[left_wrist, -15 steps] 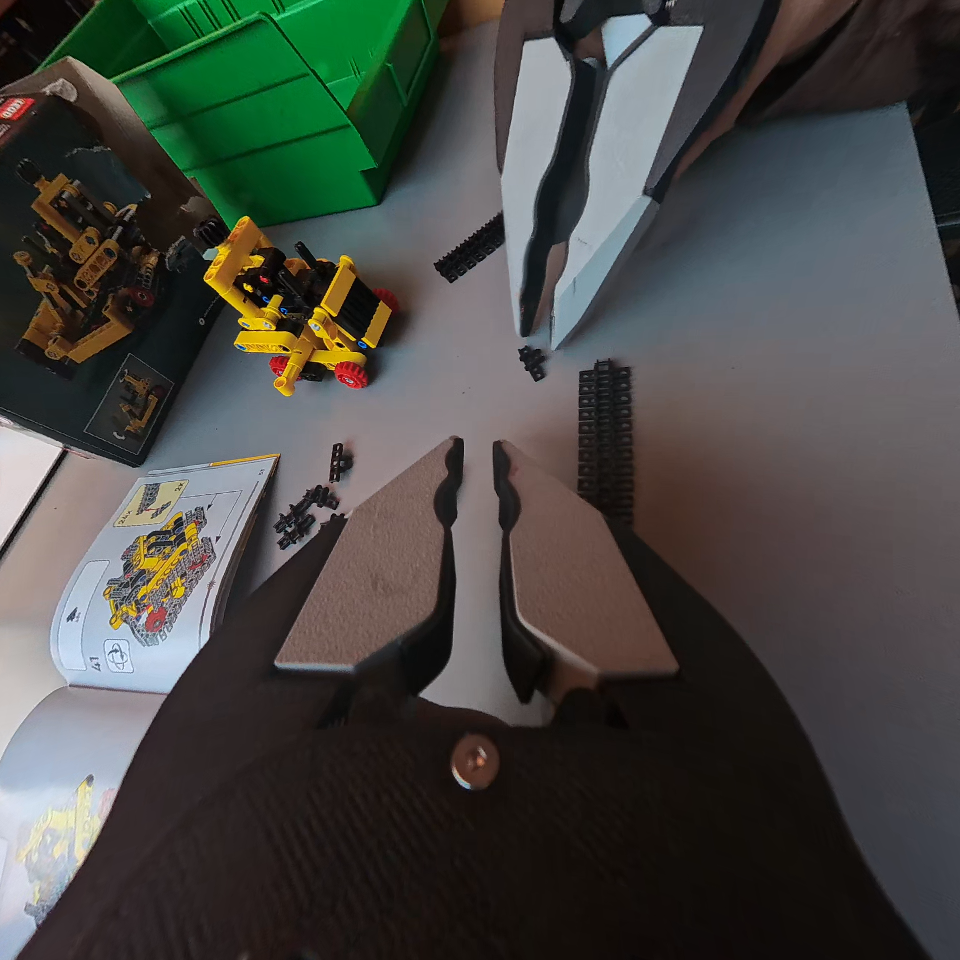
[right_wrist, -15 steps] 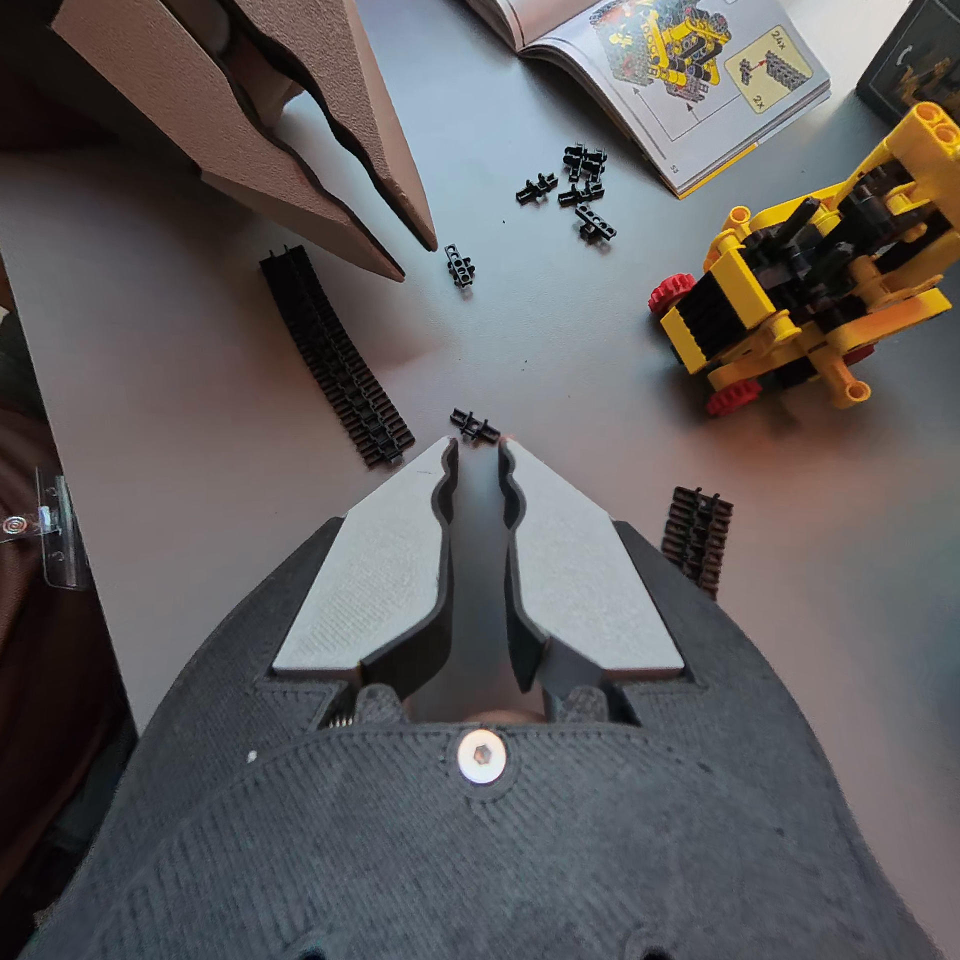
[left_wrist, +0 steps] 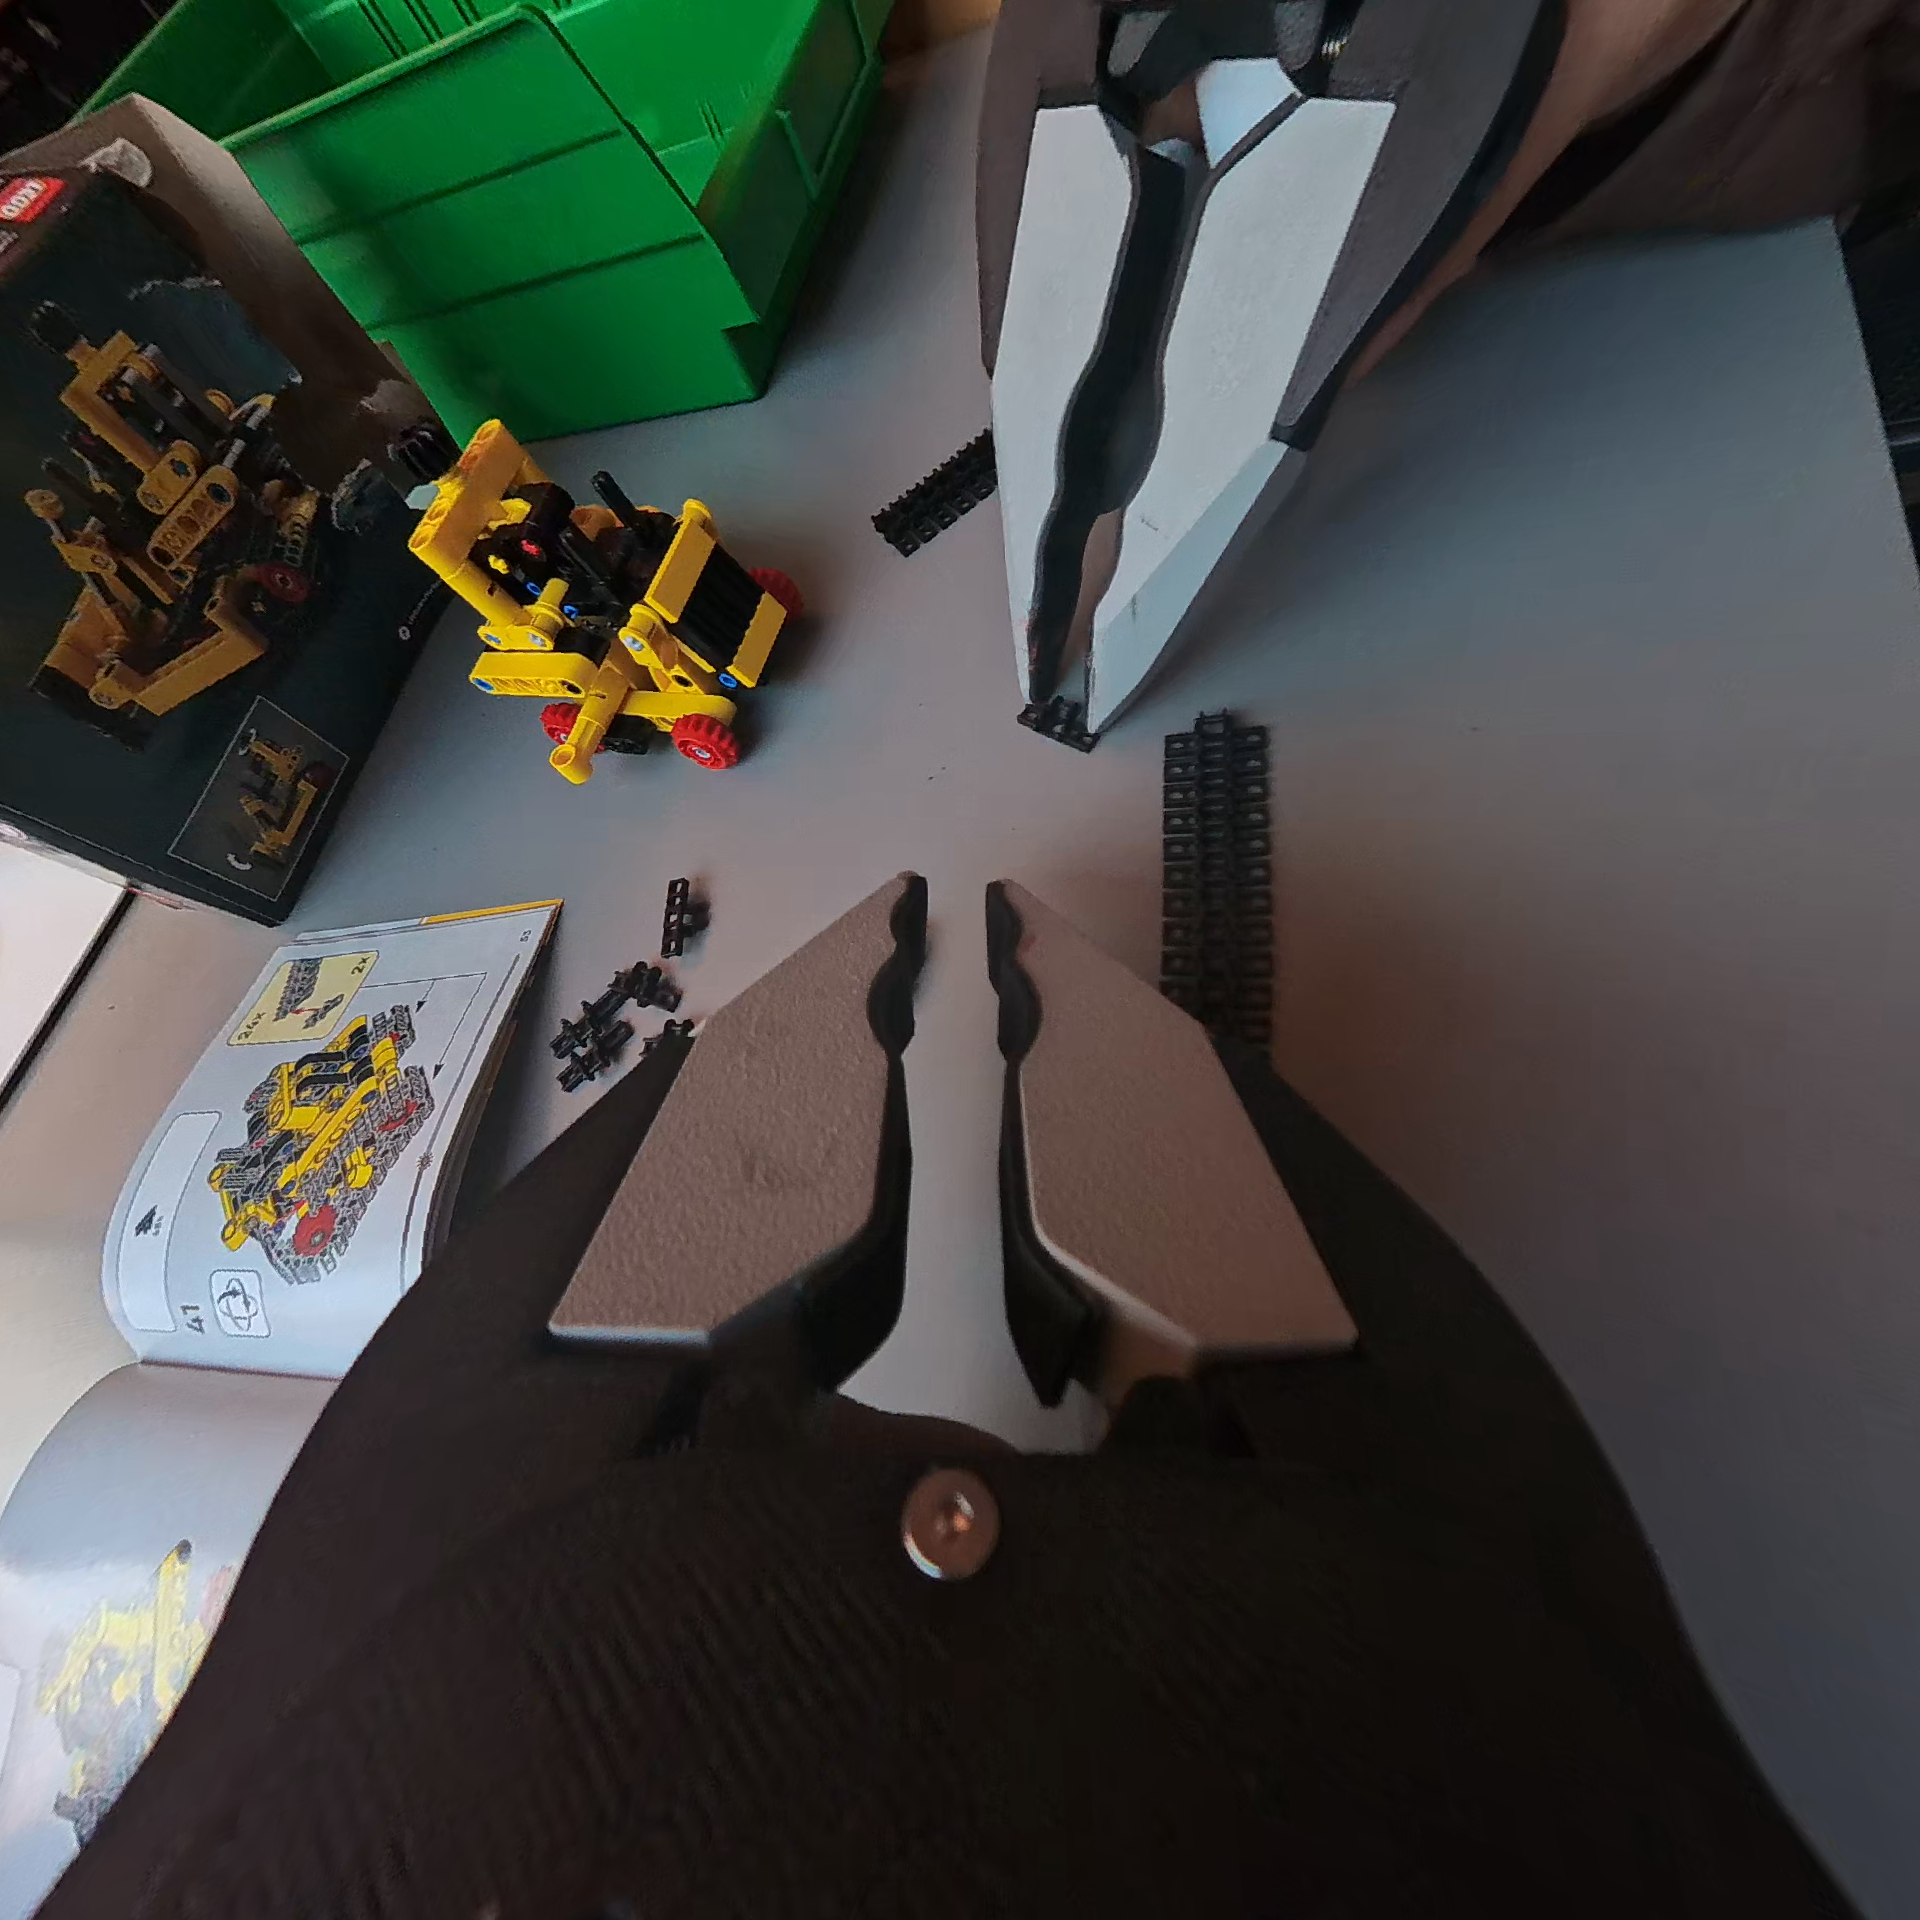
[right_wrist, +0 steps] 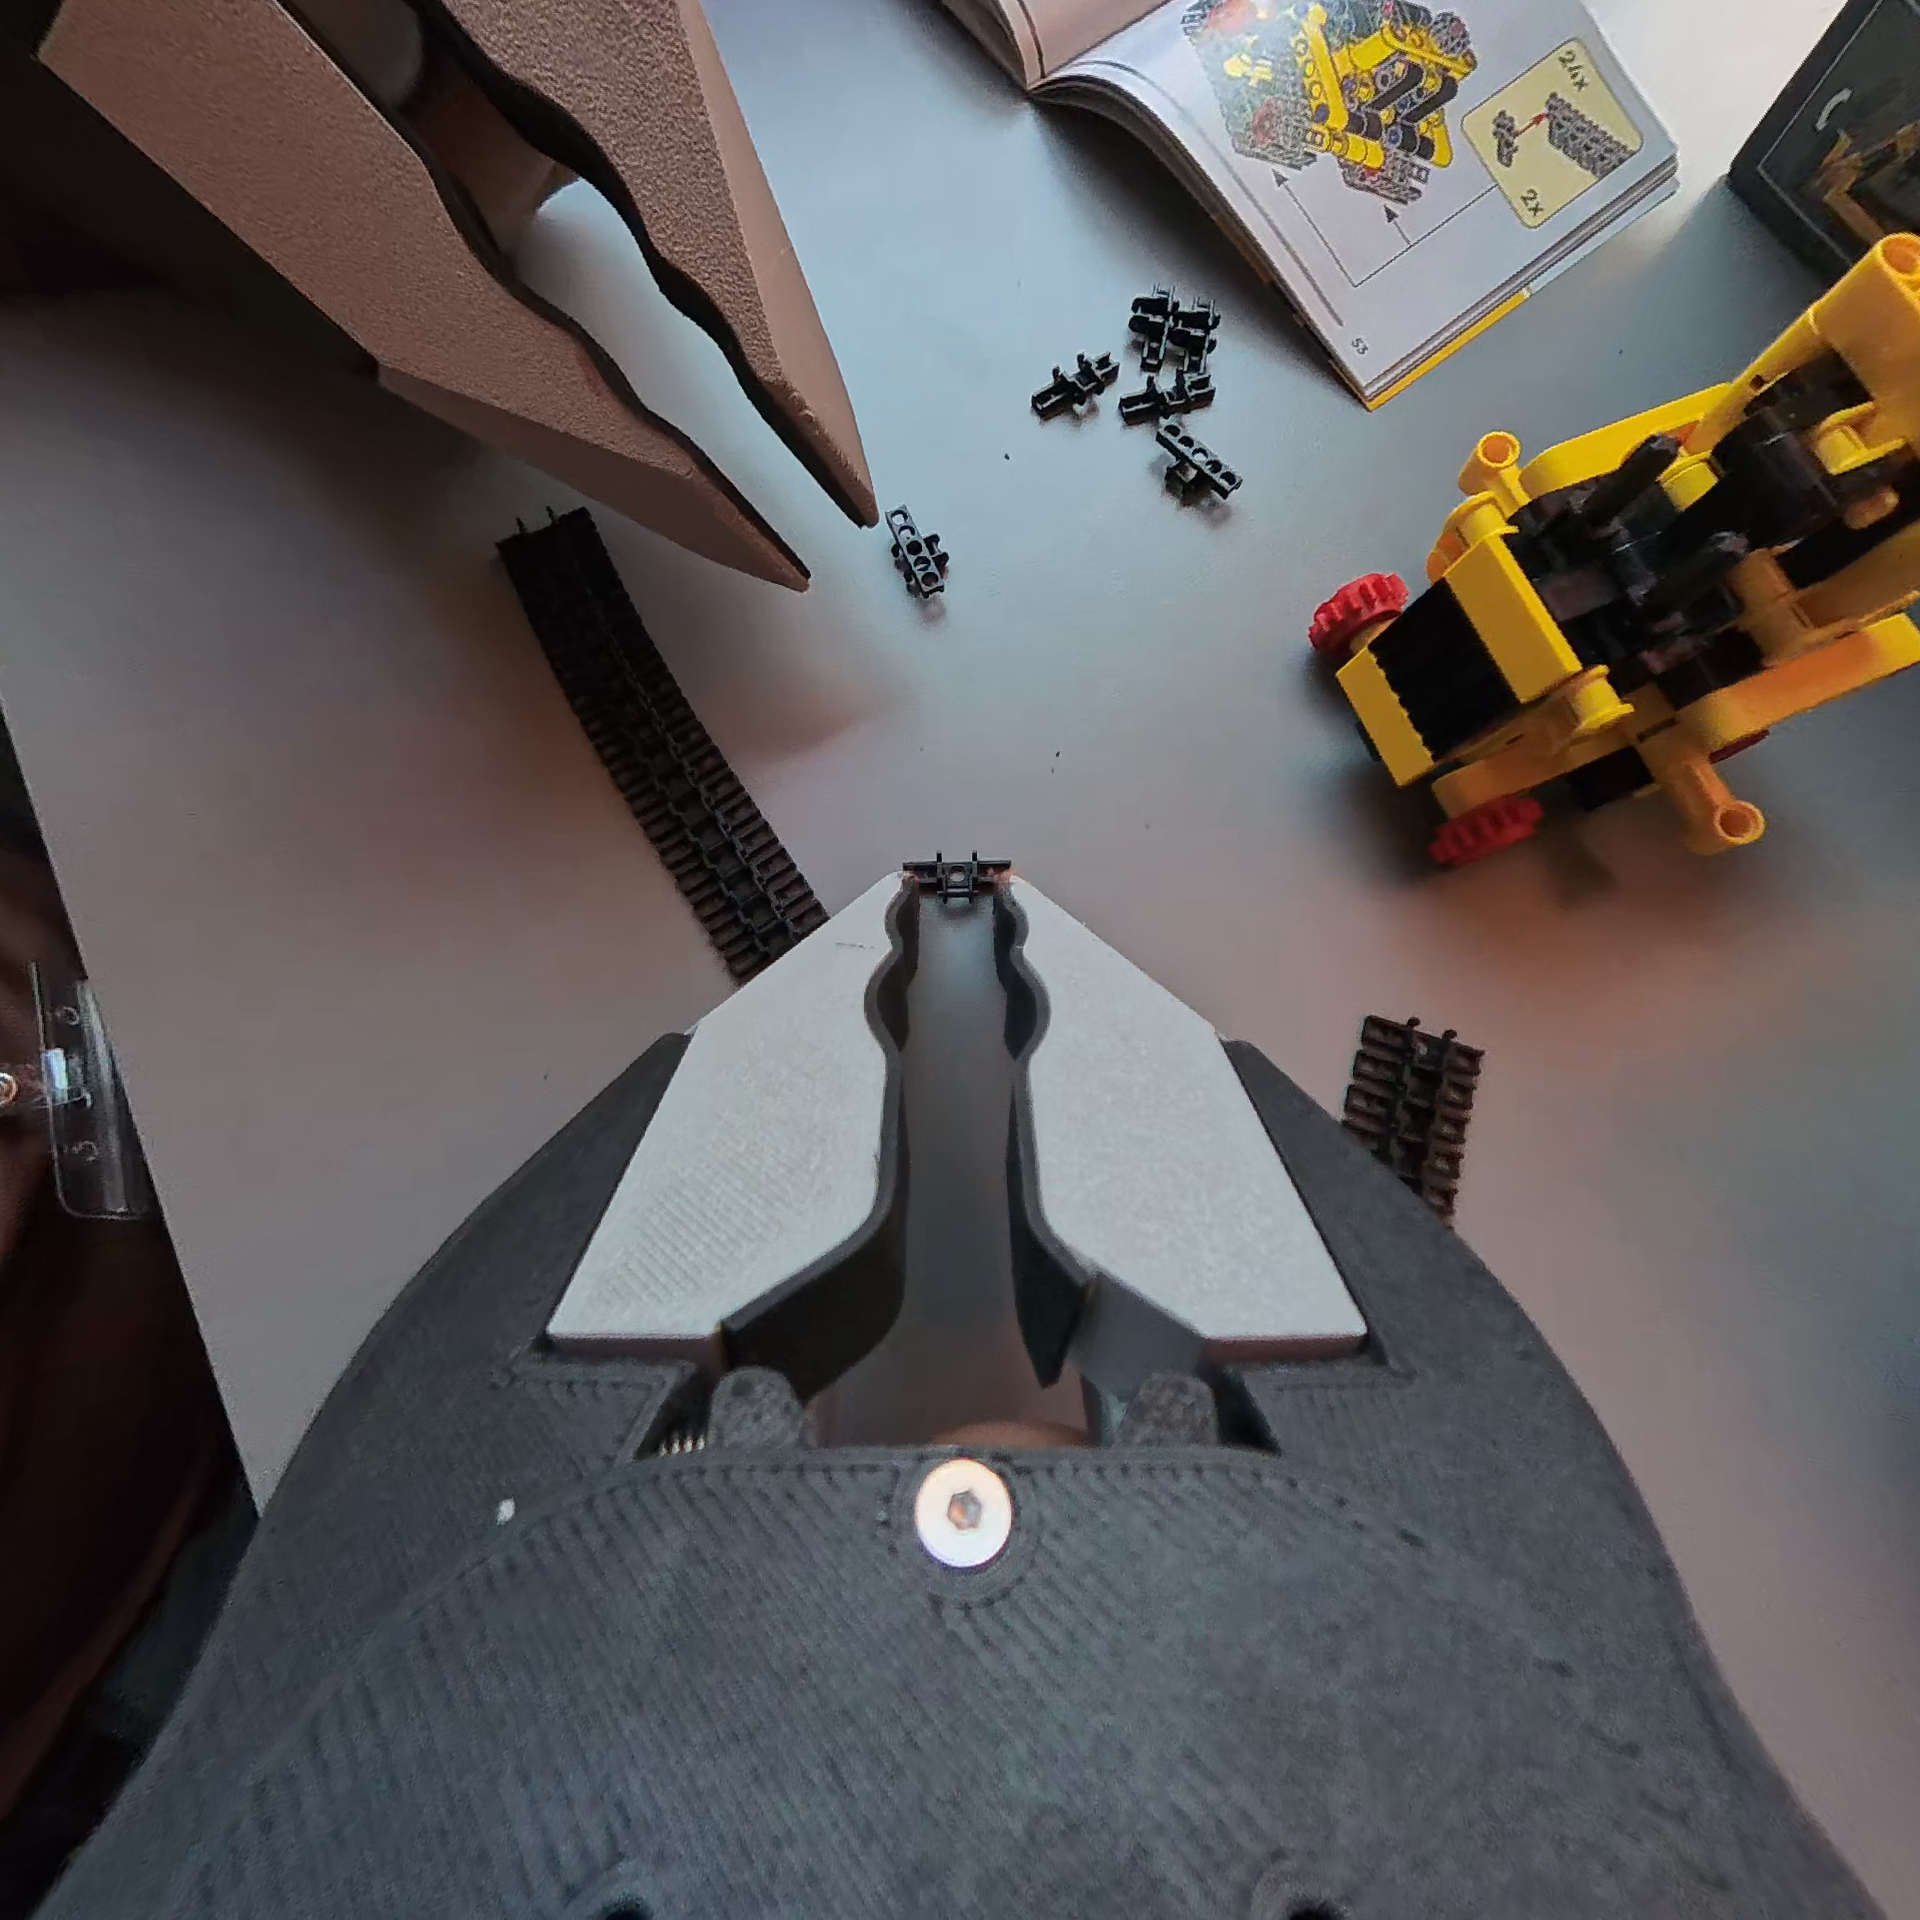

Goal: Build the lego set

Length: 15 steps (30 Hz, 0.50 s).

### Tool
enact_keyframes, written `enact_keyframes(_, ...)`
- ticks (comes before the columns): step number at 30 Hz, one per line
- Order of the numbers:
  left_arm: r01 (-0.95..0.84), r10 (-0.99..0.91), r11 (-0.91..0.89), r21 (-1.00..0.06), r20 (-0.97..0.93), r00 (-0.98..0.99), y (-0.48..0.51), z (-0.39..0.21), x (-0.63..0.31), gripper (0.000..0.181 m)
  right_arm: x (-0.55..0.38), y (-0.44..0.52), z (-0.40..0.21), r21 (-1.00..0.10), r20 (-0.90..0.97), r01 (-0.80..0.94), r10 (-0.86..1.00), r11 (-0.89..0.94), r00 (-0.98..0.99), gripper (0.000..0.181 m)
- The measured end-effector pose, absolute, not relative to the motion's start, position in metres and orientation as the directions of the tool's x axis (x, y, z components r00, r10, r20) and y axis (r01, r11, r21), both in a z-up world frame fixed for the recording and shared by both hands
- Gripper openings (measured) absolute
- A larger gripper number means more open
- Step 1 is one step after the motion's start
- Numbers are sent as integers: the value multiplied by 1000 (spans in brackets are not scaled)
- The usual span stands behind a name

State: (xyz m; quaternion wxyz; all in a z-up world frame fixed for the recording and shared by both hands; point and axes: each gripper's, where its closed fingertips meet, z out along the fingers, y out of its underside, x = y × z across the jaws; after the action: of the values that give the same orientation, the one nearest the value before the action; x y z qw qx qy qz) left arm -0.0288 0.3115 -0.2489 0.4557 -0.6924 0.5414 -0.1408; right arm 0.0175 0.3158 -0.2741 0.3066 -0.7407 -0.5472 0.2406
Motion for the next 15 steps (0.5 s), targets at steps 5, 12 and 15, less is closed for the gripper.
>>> enact_keyframes(5,-624,-879,4,-782,-300,371,311,-249,-29,8,19,316,-273,-718,3,672,964,-182,264,8)
enact_keyframes(12,-627,-879,5,-779,-302,368,311,-250,-29,8,18,318,-272,-722,6,670,967,-172,255,9)
enact_keyframes(15,-627,-880,4,-779,-300,367,311,-250,-29,8,16,318,-274,-721,2,673,970,-166,242,6)
